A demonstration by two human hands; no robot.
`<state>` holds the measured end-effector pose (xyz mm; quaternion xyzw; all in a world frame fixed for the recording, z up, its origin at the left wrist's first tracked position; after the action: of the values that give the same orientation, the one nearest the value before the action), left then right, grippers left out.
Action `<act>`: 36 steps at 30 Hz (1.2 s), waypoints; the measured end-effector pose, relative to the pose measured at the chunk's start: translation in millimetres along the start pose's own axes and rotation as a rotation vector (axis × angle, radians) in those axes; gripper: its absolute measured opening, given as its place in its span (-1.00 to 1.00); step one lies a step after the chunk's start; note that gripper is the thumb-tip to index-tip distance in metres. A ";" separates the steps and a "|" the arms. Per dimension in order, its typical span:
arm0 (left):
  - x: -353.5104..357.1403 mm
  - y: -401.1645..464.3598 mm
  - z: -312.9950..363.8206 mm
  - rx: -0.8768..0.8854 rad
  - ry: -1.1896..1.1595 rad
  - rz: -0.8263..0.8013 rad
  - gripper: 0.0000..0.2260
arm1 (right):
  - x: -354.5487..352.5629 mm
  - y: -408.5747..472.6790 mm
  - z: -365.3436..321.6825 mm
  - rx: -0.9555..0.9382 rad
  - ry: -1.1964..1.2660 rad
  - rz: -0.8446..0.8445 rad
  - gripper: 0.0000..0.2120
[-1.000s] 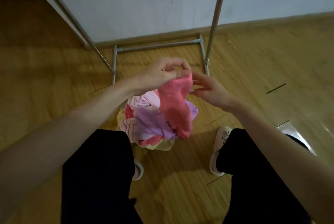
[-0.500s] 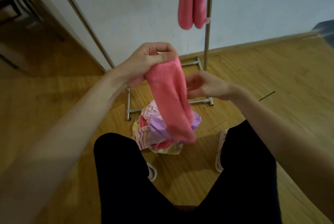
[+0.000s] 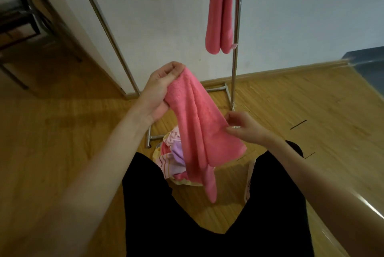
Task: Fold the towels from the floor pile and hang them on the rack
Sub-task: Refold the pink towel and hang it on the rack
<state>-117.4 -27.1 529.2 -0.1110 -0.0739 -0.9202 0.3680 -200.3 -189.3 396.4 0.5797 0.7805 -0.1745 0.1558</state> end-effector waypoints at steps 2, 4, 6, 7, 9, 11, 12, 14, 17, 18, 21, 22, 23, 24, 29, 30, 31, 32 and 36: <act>-3.3 -2.8 3.7 0.021 -0.040 0.028 -0.83 | 1.0 -6.0 12.9 0.037 0.019 0.074 -0.92; -9.9 -7.0 10.3 0.046 -0.063 0.074 -0.84 | -1.5 -13.4 24.6 0.075 0.028 0.162 -0.90; -18.6 -12.5 18.1 0.062 -0.042 0.117 -0.87 | -10.3 -22.5 35.7 0.114 0.052 0.297 -0.91; -23.1 -15.2 21.6 0.062 -0.005 0.129 -0.89 | -15.6 -26.4 40.7 0.145 0.064 0.364 -0.92; -30.1 -20.1 25.9 0.034 0.090 0.123 -0.92 | -25.6 -31.8 44.7 0.195 0.094 0.476 -0.90; -33.2 -23.9 26.2 -0.016 0.177 0.080 -0.89 | -32.0 -33.0 40.5 0.210 0.166 0.547 -0.88; -33.6 -25.6 25.1 -0.048 0.226 0.047 -0.87 | -34.7 -31.8 35.8 0.210 0.199 0.564 -0.87; -33.4 -28.5 19.7 -0.123 0.353 -0.027 -0.86 | -39.0 -25.3 27.0 0.246 0.229 0.565 -0.85; -30.7 -31.6 9.0 -0.220 0.537 -0.130 -0.86 | -40.0 -12.2 22.2 0.430 0.205 0.467 -0.81; -28.5 -32.1 5.9 -0.245 0.606 -0.169 -0.86 | -38.0 -8.8 19.6 0.495 0.177 0.398 -0.80; -23.6 -34.6 -6.1 -0.342 0.825 -0.327 -0.80 | -28.2 -1.3 6.5 0.569 0.167 0.184 -0.82; -22.9 -35.8 -11.5 -0.377 0.880 -0.377 -0.76 | -24.6 0.2 1.2 0.561 0.214 0.127 -0.80; -23.0 -36.3 -16.1 -0.398 0.930 -0.403 -0.73 | -20.2 1.9 -2.9 0.540 0.299 0.075 -0.76; -24.3 -35.3 -18.8 -0.395 0.985 -0.396 -0.72 | -15.4 4.0 -4.6 0.511 0.417 0.026 -0.71; -18.3 -28.9 -3.3 -0.104 1.268 -0.200 -0.88 | -9.9 11.9 -5.4 0.380 0.792 -0.012 -0.79; -15.9 -28.9 1.1 -0.049 1.266 -0.175 -0.89 | -13.5 10.7 -6.4 0.372 0.820 0.039 -0.89; -14.5 -28.2 5.5 0.001 1.271 -0.148 -0.90 | -16.6 8.9 -9.3 0.361 0.865 0.090 -0.96; -13.1 -26.8 10.0 0.053 1.300 -0.122 -0.91 | -19.5 7.8 -13.1 0.343 0.918 0.124 -0.93; 3.4 -19.5 27.8 0.262 1.411 -0.134 -0.96 | -34.2 8.5 -32.6 0.261 1.011 0.191 -0.67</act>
<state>-129.1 -9.3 555.8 0.5599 0.0649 -0.7767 0.2812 -183.9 -201.3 439.9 0.6747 0.6738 0.0461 -0.2979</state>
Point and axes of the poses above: each hand's wrist, its own y-axis towards the middle knuckle, its own x-axis out of the palm, z = x × y, the point moved 8 cm from there along y, towards the middle knuckle, and after that the axes turned 15 degrees about -z, right-handed, at the moved point
